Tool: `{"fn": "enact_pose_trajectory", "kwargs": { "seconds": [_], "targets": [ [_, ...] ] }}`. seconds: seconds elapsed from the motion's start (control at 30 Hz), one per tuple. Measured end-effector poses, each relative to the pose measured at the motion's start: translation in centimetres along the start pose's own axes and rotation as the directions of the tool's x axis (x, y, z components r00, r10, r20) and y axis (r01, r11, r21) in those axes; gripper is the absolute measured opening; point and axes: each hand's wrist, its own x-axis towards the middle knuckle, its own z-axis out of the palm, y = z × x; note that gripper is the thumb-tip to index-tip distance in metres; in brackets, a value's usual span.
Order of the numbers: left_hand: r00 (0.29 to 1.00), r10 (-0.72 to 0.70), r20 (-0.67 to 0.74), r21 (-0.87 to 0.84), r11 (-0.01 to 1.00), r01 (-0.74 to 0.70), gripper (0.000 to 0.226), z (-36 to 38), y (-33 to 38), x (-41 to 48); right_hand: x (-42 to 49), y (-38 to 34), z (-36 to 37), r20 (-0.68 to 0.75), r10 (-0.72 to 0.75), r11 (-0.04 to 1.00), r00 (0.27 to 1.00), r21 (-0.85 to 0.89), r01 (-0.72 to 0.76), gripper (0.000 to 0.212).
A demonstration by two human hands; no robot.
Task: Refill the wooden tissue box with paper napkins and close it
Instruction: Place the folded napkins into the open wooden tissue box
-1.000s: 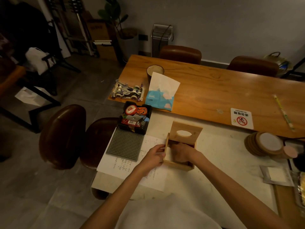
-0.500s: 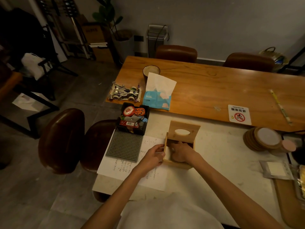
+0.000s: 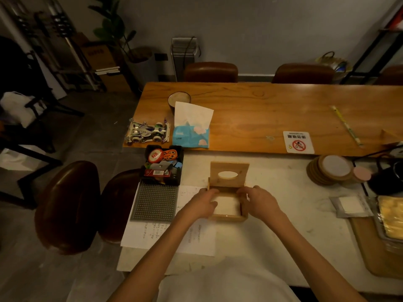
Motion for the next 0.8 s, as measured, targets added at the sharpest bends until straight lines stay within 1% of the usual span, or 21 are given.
{"fn": "enact_pose_trajectory", "kwargs": {
  "seconds": [0.07,0.1,0.17,0.3,0.43,0.57,0.63,0.7,0.8],
  "targets": [
    [0.999,-0.045,0.012,0.193,0.98,0.042,0.05,0.1,0.6,0.9,1.0,-0.7,0.4,0.043,0.016,0.997,0.999,-0.078,-0.013,0.033],
    [0.998,-0.065,0.003,0.252,0.966,0.063,0.049,0.1,0.8,1.2,1.5,-1.1,0.7,0.051,0.029,0.991,0.998,-0.131,-0.023,0.033],
    [0.994,-0.099,-0.039,0.3,0.948,0.106,0.045,0.3,1.2,1.6,2.2,-1.6,1.3,0.072,0.081,0.98,0.994,-0.187,-0.066,0.032],
    [0.983,-0.151,-0.107,0.409,0.894,0.182,0.04,0.7,1.9,1.5,2.7,-2.0,2.4,0.075,0.141,0.97,0.987,-0.21,-0.123,0.03],
    [0.98,-0.136,-0.144,0.418,0.89,0.185,0.039,0.9,2.0,1.4,2.9,-1.8,2.7,0.053,0.137,0.97,0.989,-0.212,-0.123,0.032],
    [0.984,-0.097,-0.146,0.416,0.897,0.15,0.036,1.1,1.8,1.0,2.7,-1.7,2.7,0.045,0.106,0.976,0.993,-0.194,-0.095,0.032],
    [0.99,-0.058,-0.13,0.418,0.902,0.107,0.038,1.2,1.5,0.6,2.4,-1.4,2.8,0.015,0.068,0.982,0.998,-0.176,-0.065,0.033],
    [0.993,-0.05,-0.108,0.412,0.907,0.09,0.036,1.2,1.2,0.2,2.0,-1.2,3.0,-0.016,0.042,0.983,0.999,-0.176,-0.044,0.031],
    [0.994,-0.095,-0.045,0.404,0.909,0.105,0.031,1.2,1.0,0.0,1.5,-1.2,3.6,0.015,0.085,0.986,0.996,-0.147,-0.082,0.028]
  ]
}}
